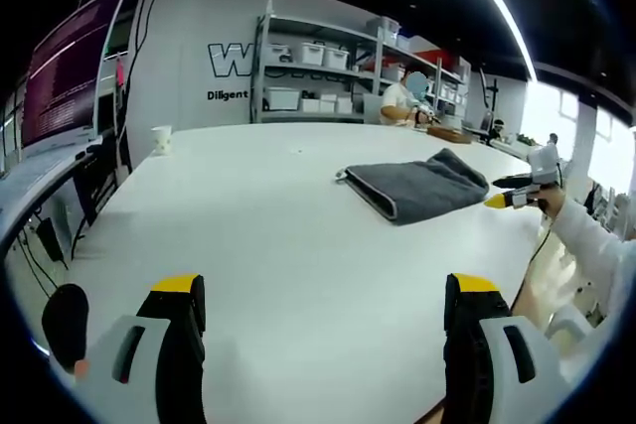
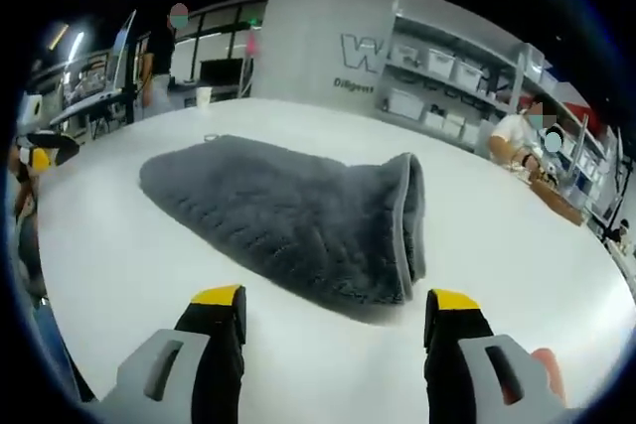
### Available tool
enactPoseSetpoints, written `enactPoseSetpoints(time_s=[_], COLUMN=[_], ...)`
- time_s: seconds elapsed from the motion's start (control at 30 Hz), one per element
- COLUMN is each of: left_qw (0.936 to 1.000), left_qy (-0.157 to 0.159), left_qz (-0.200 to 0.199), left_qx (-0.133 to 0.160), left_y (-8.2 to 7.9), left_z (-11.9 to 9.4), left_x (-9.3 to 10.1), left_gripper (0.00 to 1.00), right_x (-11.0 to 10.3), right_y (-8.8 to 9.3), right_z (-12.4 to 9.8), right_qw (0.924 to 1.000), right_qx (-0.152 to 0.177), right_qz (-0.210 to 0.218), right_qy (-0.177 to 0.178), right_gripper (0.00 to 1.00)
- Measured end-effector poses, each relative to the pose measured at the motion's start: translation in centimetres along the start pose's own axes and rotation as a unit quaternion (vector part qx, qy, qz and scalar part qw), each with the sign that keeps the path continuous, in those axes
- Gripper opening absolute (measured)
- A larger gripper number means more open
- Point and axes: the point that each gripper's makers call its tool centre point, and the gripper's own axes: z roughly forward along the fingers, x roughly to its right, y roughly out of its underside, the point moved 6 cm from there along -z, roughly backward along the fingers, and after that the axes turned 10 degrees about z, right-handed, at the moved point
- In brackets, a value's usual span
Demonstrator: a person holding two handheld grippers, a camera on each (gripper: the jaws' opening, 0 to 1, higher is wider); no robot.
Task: Open the folded towel by lifting each exposed corner and separating the folded layers until the towel lies flat within the target outline without major curled edges
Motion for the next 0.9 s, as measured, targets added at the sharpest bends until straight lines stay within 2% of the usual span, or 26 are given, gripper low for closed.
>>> enactPoseSetpoints(time_s=[0.2,0.43,0.9], left_qw=[1.0000,1.0000,1.0000], left_qy=[0.000,0.000,0.004], left_qz=[0.000,0.001,0.004], left_qx=[0.002,0.001,0.000], left_y=[0.0,0.0,-0.1], left_z=[-0.1,-0.1,0.1], left_x=[0.0,0.1,0.2], left_gripper=[0.99,0.99,0.99], right_x=[0.3,1.0,2.4], right_y=[0.6,0.7,0.7], right_z=[0.6,0.8,0.0], right_qw=[0.9999,0.9996,0.9991], right_qx=[-0.006,0.005,0.018], right_qz=[-0.006,-0.008,-0.036], right_qy=[-0.012,-0.028,-0.012], right_gripper=[0.65,0.55,0.18])
